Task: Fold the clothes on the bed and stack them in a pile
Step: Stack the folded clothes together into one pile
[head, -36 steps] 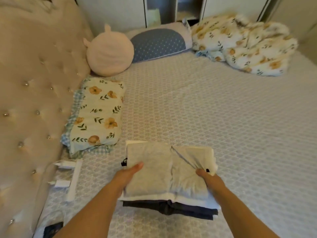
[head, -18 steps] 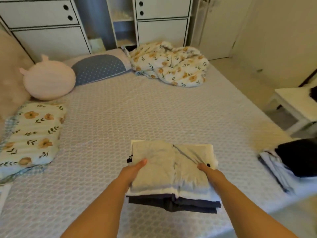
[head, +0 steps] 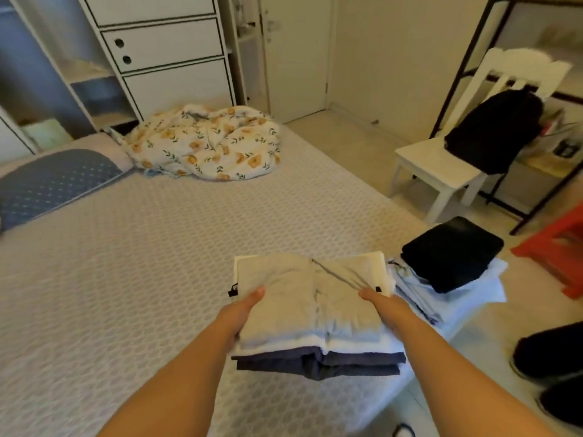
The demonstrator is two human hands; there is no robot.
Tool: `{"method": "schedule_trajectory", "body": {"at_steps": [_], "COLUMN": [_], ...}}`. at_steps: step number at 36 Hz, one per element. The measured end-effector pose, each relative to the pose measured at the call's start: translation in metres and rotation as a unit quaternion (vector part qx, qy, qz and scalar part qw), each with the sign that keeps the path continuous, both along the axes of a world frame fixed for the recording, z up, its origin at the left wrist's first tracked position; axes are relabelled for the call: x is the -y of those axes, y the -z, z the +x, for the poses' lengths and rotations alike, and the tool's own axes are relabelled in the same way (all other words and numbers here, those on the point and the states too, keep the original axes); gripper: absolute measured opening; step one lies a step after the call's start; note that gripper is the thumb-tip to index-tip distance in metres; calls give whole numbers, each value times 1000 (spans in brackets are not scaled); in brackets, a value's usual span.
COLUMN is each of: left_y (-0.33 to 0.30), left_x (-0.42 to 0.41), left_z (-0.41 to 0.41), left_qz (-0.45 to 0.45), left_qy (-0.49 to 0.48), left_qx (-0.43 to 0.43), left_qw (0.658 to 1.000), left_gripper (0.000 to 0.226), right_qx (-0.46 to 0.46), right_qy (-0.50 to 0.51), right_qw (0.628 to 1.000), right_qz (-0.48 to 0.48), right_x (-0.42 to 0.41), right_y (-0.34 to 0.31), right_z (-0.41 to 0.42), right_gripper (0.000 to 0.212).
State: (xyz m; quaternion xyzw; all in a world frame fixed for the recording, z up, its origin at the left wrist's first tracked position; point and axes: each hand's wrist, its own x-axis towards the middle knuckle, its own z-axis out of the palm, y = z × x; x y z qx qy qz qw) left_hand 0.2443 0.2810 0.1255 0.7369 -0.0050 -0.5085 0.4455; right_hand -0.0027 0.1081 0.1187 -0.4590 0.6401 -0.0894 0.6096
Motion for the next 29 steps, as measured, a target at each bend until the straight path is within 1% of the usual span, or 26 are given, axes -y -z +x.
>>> {"method": "schedule_trajectory", "body": {"at_steps": [5,8,13,15,18,21,25,29], "left_y": [14,16,15,13,11,9,8,3], "left_x": [75,114,185,211,244,277,317,359], "left_z": [-46,-77,-119,-130,-138,-138,-135,-142], "left_qz": [9,19,11,12,3,-5,-16,-23], "left_qy": [-12,-41,-62,-70,-68,-68,-54,-50], "left_qx": [3,-8,-19,-21,-31,-28,-18,-10], "left_qw": [1000,999,998,997,997,997,998,998], "left_gripper": [64,57,53,56,70,79,80,68], "right_qx": [3,-17,-32,-43,-32,-25,-19,-2], "right_qy": [-8,-32,-59,-69,-73,-78,-65,-58], "right_qw": [1000,999,998,996,997,997,998,998], "right_qz": [-21,-7,16,21,25,14,-4,-10], "right_x": [76,122,205,235,271,303,335,378], "right_y": [12,12,2,-4,-11,-13,-15,-14], "right_z": [-38,-63,-99,-108,-114,-117,-120,-126], "right_gripper": [70,74,69,71,74,70,66,63]}}
